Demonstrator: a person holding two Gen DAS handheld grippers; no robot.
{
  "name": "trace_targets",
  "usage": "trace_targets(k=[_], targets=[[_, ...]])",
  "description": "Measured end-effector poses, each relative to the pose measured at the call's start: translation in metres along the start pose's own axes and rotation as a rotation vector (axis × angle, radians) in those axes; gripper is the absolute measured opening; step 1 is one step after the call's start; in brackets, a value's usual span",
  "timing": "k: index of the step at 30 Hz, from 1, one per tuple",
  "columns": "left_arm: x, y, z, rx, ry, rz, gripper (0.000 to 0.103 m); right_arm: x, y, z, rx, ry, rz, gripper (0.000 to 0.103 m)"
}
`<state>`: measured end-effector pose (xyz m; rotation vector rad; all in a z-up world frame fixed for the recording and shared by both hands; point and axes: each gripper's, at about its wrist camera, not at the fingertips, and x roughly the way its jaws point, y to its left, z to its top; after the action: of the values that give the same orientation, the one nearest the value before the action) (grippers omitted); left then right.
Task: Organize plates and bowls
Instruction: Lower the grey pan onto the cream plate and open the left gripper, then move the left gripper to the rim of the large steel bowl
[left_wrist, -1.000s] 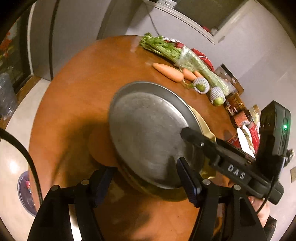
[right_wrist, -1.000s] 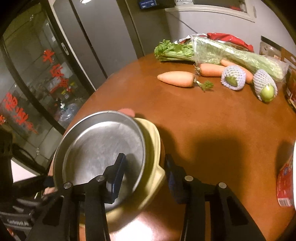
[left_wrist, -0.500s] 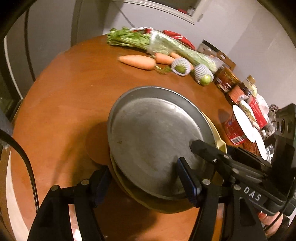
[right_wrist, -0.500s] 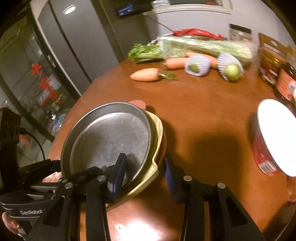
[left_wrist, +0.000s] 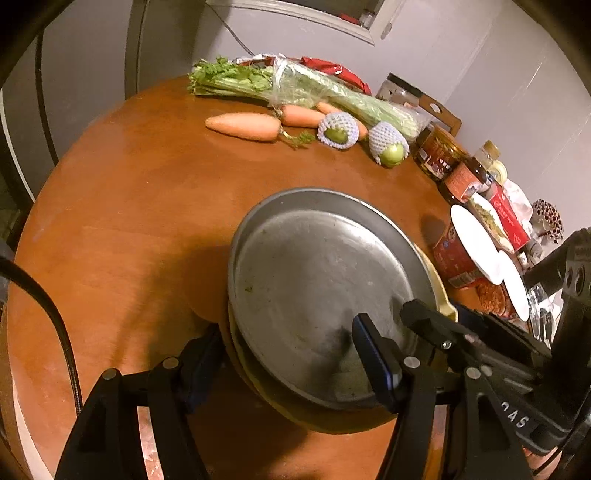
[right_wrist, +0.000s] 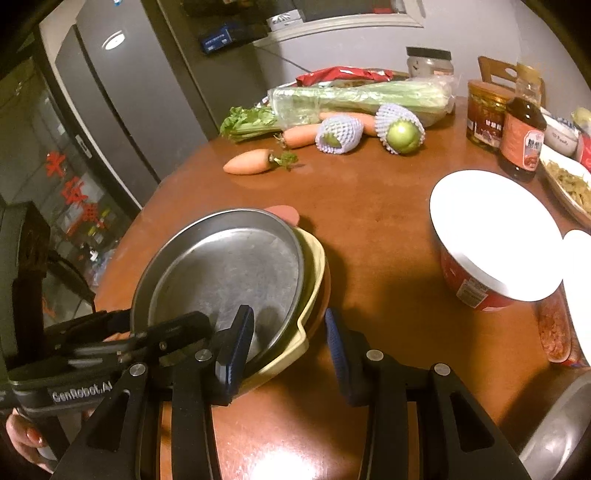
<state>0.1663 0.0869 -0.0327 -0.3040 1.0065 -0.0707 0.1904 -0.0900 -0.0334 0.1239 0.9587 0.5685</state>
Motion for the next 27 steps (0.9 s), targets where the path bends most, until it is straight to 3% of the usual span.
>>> trace_targets(k=[15, 18, 27], targets=[[-0.027, 0.016, -0.005, -0.052, -0.08, 0.101, 0.068, -0.012, -0.002, 0.001, 0.011, -0.058, -0.018, 0.047], [-0.036, 0.017, -0.008, -0.057, -0.101, 0.125, 0.068, -0.019, -0.005, 0.004, 0.037, -0.081, 0.002, 0.054], [-0.056, 0.003, -0.017, -0.04, -0.16, 0.175, 0.068, -0.047, 0.001, -0.001, -0.005, -0.167, -0.102, 0.059]])
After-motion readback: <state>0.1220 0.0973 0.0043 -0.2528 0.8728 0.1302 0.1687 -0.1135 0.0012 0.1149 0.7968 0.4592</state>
